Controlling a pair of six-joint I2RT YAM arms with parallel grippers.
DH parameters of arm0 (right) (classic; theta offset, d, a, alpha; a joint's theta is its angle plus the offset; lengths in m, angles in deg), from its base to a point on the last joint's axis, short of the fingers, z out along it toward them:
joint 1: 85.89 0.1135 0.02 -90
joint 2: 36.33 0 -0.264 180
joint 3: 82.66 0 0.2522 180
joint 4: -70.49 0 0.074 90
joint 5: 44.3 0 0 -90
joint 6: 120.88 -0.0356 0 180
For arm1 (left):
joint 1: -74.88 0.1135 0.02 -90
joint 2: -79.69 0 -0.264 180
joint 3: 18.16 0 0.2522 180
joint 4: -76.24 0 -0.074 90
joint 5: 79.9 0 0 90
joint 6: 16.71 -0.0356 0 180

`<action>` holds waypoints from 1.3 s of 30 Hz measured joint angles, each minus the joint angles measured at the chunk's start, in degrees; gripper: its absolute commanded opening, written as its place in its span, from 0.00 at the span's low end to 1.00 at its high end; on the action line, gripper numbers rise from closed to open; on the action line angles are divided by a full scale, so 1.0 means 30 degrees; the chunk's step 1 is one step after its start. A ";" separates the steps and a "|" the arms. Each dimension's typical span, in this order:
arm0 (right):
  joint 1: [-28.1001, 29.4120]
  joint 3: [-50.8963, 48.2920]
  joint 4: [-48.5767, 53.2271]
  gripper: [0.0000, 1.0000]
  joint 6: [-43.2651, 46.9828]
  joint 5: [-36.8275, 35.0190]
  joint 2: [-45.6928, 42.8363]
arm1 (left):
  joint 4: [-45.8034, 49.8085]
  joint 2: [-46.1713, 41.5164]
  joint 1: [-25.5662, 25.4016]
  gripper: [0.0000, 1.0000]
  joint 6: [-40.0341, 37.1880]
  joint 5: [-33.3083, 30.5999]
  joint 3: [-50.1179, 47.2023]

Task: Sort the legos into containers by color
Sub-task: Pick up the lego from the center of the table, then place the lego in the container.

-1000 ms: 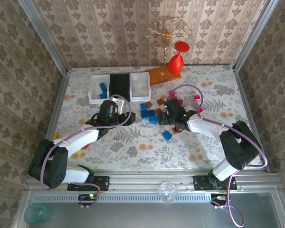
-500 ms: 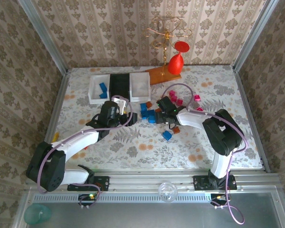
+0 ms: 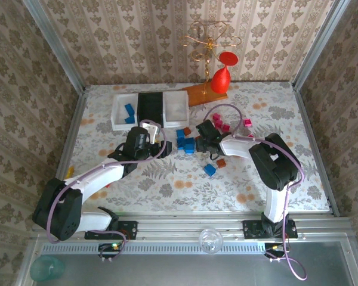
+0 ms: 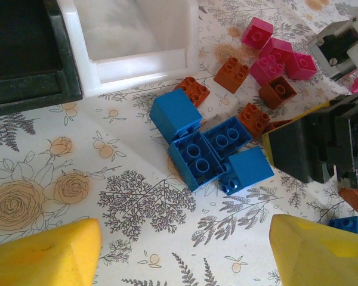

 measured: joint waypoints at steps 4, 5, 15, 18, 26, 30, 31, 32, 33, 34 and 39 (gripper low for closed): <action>-0.0066 -0.0546 -0.0707 0.35 -0.0066 -0.0138 -0.0219 | 0.0102 -0.0073 0.0000 0.76 0.0000 -0.0015 0.0000; -0.0066 -0.0823 -0.0787 0.34 -0.0073 -0.0146 -0.0474 | 0.0153 -0.0168 0.0000 0.76 0.0000 -0.0022 0.0000; 0.0940 -0.0648 -0.2477 0.33 -0.0051 0.0998 -0.2980 | 0.1217 -0.2922 0.0561 0.80 0.0022 -0.1377 -0.0066; 0.1341 0.1829 -0.3315 0.32 -0.0007 0.1523 -0.1574 | 0.1370 -0.4007 0.1603 0.83 0.0233 -0.1472 -0.0525; 0.1406 0.8036 -0.4350 0.32 0.0015 0.2586 0.3534 | 0.2448 -0.5901 0.4393 0.87 0.0699 -0.0845 -0.1559; 0.1413 1.1060 -0.3963 0.32 0.0022 0.3657 0.5945 | 0.2696 -0.6207 0.5136 0.87 0.0729 -0.0503 -0.1719; 0.1413 1.1723 -0.3774 0.32 0.0022 0.3876 0.6441 | 0.2710 -0.6215 0.5319 0.87 0.0729 -0.0423 -0.1829; 0.1413 1.2415 -0.3606 0.32 0.0029 0.4065 0.6900 | 0.2725 -0.6215 0.5450 0.87 0.0736 -0.0372 -0.1931; 0.1413 1.3172 -0.3395 0.32 0.0051 0.4255 0.7410 | 0.2725 -0.6215 0.5588 0.87 0.0736 -0.0291 -0.2076; 0.1421 1.3821 -0.3271 0.32 0.0080 0.4452 0.7810 | 0.2725 -0.6215 0.5712 0.87 0.0736 -0.0226 -0.2215; 0.1406 1.8644 -0.1931 0.37 0.0095 0.5027 1.0601 | 0.2725 -0.6215 0.5887 0.87 0.0750 0.0160 -0.2506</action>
